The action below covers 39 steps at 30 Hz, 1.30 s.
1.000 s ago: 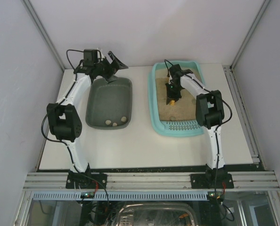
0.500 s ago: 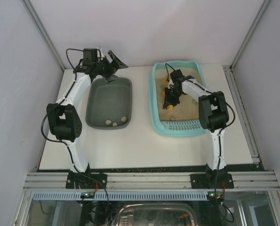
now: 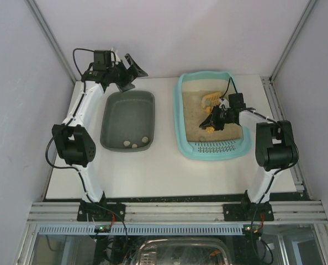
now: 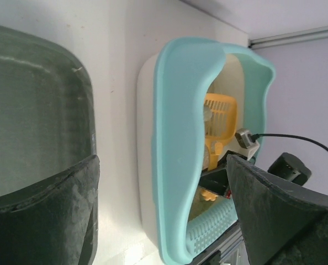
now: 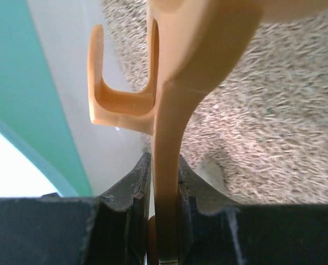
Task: Clean the litter box
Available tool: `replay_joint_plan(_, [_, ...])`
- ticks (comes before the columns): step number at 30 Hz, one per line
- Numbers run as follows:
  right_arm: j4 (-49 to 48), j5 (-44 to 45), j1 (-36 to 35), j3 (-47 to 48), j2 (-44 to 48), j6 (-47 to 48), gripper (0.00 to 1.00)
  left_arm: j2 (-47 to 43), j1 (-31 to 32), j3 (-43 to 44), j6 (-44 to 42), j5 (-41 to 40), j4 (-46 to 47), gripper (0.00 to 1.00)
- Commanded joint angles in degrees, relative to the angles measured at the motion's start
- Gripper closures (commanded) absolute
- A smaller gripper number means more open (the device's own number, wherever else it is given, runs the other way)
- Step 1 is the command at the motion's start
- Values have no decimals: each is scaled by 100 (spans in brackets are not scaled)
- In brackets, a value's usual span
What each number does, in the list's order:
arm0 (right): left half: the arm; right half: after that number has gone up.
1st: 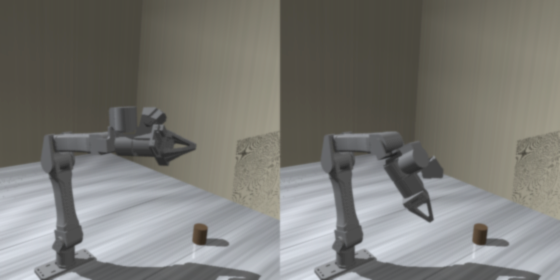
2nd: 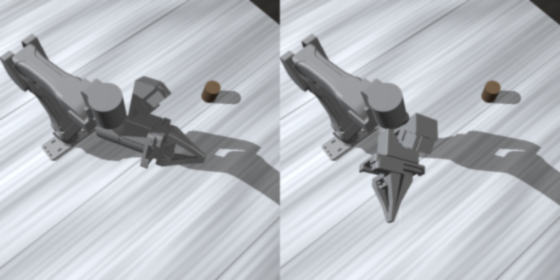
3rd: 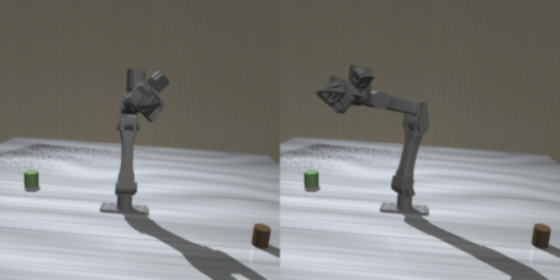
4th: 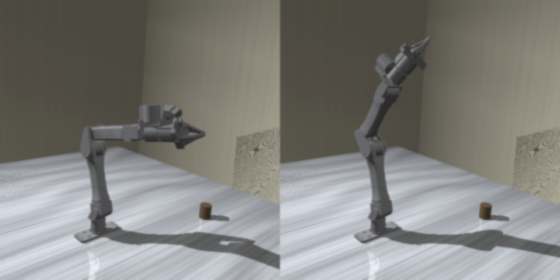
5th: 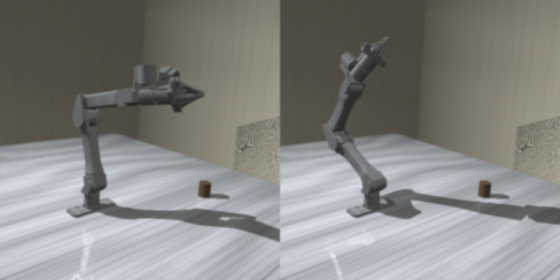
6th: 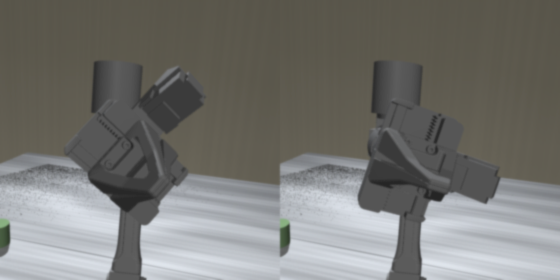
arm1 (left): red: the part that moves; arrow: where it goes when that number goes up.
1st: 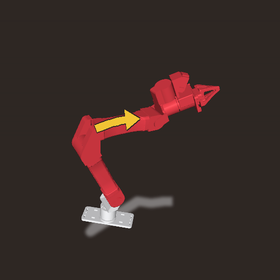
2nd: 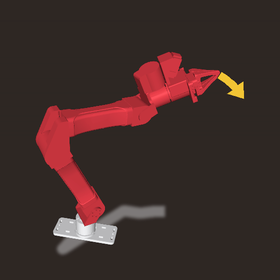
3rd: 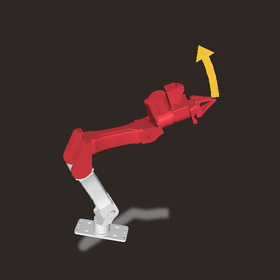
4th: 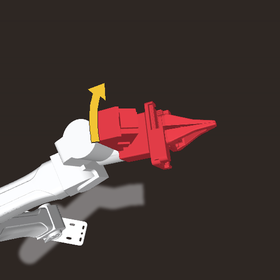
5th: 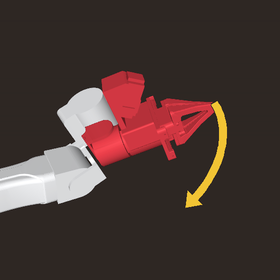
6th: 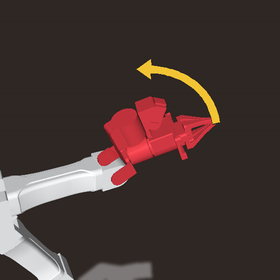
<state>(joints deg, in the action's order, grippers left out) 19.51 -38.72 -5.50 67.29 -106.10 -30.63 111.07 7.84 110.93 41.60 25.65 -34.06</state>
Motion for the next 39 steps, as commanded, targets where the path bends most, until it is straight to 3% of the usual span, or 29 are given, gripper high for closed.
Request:
replay_joint_plan(1, [-1881, -1117, -4, -447, 398, -831, 100, -439, 132, 356, -523, -362, -562, 0])
replay_joint_plan(5, [-3515, -1818, 32, -1177, 538, -1799, 100, -827, 311, 354, -1036, -964, -1254, 0])
replay_joint_plan(8, [-5313, -1959, 129, -2045, 721, -2892, 100, -1360, 371, -347, -1358, -1577, -1260, 0])
replay_joint_plan(13, [-5814, -1903, 283, -2544, 1288, -3215, 100, -1909, 379, -1638, -1374, -2207, -631, 0])
replay_joint_plan(17, [-3821, -1788, 17, -2022, 1631, -1954, 100, -1732, 374, -1529, -1348, -2107, -736, 0])
replay_joint_plan(20, [-4566, -1773, 438, -2516, 1951, -2594, 100, -1822, 370, -1569, -1357, -2214, -756, 0])
replay_joint_plan(23, [-3446, -1833, 170, -2129, 1955, -1872, 100, -1895, 326, -1583, -1339, -2142, -728, 0])
replay_joint_plan(27, [-3599, -1728, 520, -2379, 2199, -2030, 100, -1922, 174, -1682, -1261, -1955, -619, 0])
replay_joint_plan(31, [-2862, -1907, 31, -2002, 2056, -1612, 100, -2039, 103, -1759, -1216, -1882, -493, 0])
replay_joint_plan(34, [-4298, -1876, 476, -2644, 2114, -2631, 100, -2116, 57, -1776, -1219, -1922, -484, 0])
replay_joint_plan(37, [-2559, -1757, -210, -1986, 2026, -1395, 100, -2141, 19, -1814, -1191, -1885, -440, 0])
replay_joint_plan(39, [-3206, -1756, 104, -2221, 2249, -1785, 100, -2133, 2, -1804, -1190, -1852, -445, 0])
